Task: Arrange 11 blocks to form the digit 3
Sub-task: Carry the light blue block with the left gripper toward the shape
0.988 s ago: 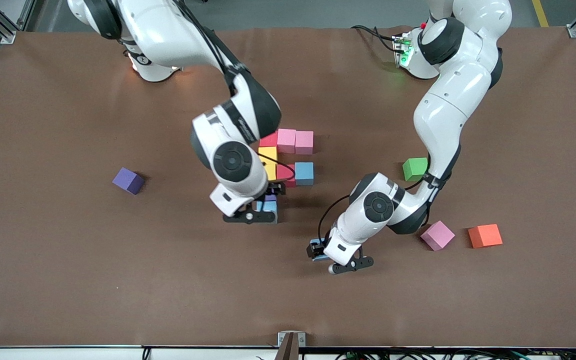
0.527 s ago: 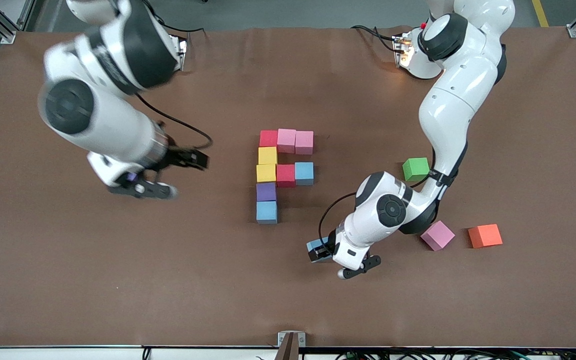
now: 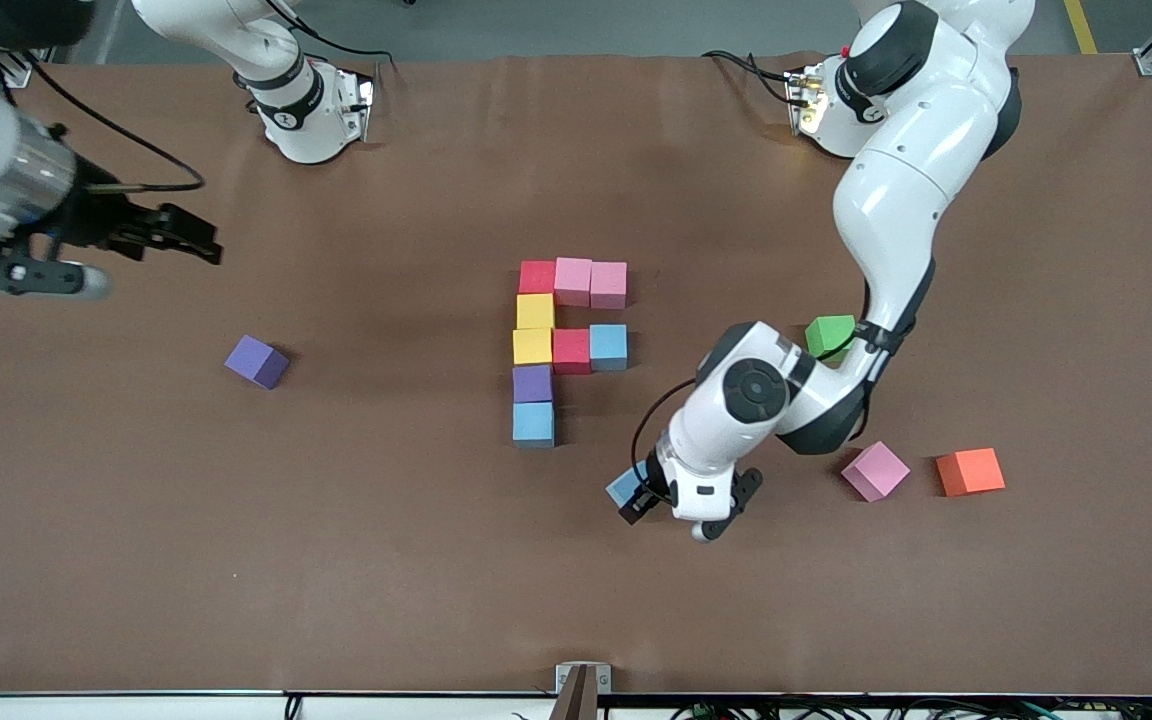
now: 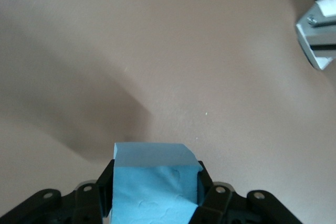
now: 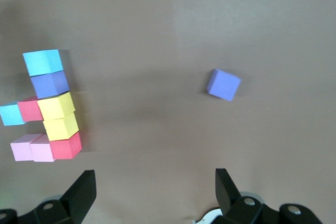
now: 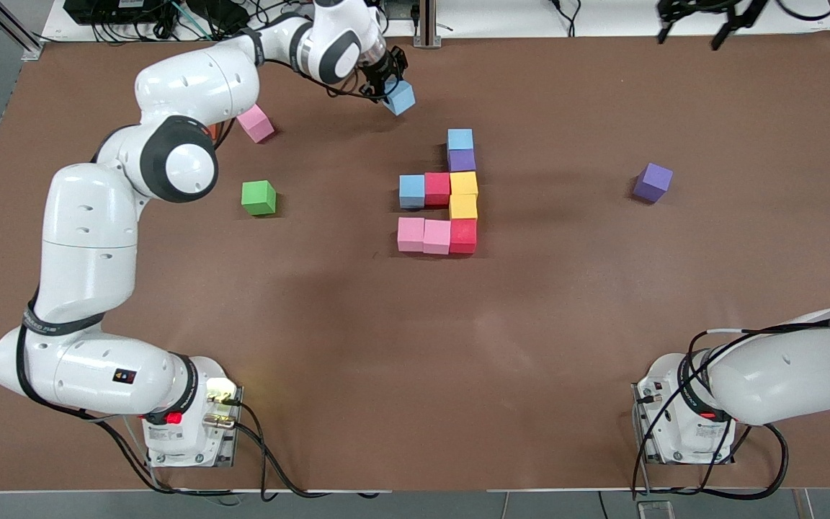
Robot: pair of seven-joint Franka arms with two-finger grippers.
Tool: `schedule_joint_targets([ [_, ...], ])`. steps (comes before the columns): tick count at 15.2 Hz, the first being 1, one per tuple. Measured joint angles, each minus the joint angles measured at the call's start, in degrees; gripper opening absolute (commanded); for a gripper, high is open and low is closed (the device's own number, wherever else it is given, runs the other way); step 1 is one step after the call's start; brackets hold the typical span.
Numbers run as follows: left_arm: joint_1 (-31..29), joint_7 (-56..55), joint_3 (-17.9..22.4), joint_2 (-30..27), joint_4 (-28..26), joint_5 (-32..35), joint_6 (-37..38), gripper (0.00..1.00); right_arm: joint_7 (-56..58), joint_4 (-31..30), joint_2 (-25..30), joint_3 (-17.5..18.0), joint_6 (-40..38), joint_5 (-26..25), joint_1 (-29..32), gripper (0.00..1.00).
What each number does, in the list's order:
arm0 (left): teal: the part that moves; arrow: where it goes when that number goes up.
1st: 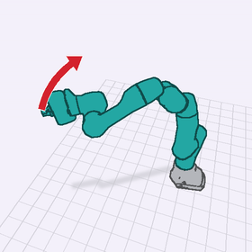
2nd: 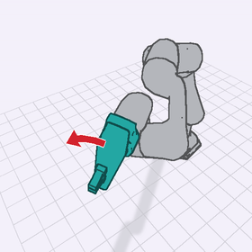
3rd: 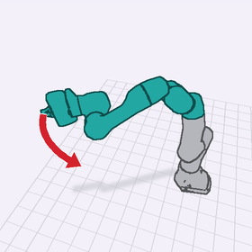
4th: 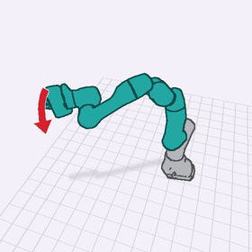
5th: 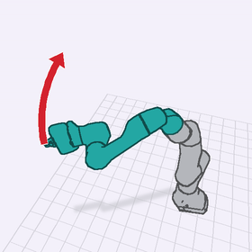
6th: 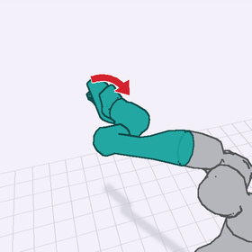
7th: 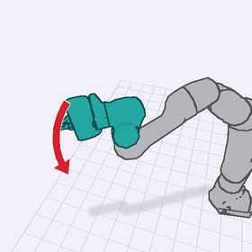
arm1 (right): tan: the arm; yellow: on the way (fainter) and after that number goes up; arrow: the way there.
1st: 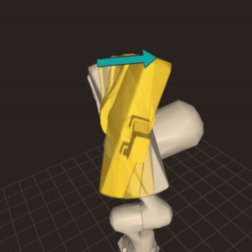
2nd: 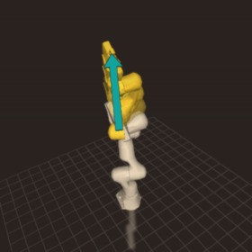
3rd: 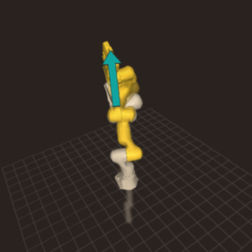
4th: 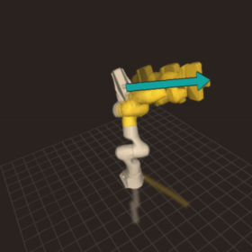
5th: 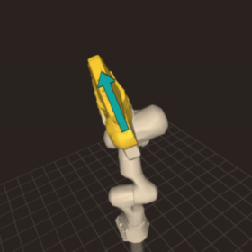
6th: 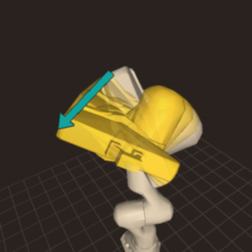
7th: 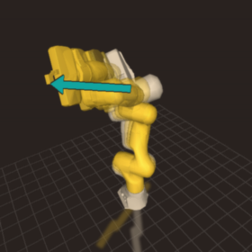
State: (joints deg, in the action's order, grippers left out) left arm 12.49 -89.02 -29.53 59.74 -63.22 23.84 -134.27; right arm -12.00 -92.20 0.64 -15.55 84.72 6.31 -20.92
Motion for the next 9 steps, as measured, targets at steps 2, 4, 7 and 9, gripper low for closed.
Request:
schedule_joint_targets([
  [2,1.6,-10.7,0.2,-0.1,-0.5,3.9,0.0,0.1,2.7,-0.4,0.7,0.0,0.1,-0.1,3.2,1.0],
  [4,2.5,-16.8,0.5,-0.1,-0.8,4.8,0.0,0.13,6.0,-0.4,0.8,0.0,0.2,-0.3,6.2,1.0],
  [7,3.1,-24.0,0.5,-0.1,-1.0,4.8,1.2,0.1,8.9,-0.3,0.8,0.0,1.1,-2.0,9.7,1.0],
  [9,3.8,-32.1,0.5,-0.1,-1.0,4.8,2.0,0.08,9.1,0.6,0.8,0.1,1.6,-4.2,10.2,1.0],
])
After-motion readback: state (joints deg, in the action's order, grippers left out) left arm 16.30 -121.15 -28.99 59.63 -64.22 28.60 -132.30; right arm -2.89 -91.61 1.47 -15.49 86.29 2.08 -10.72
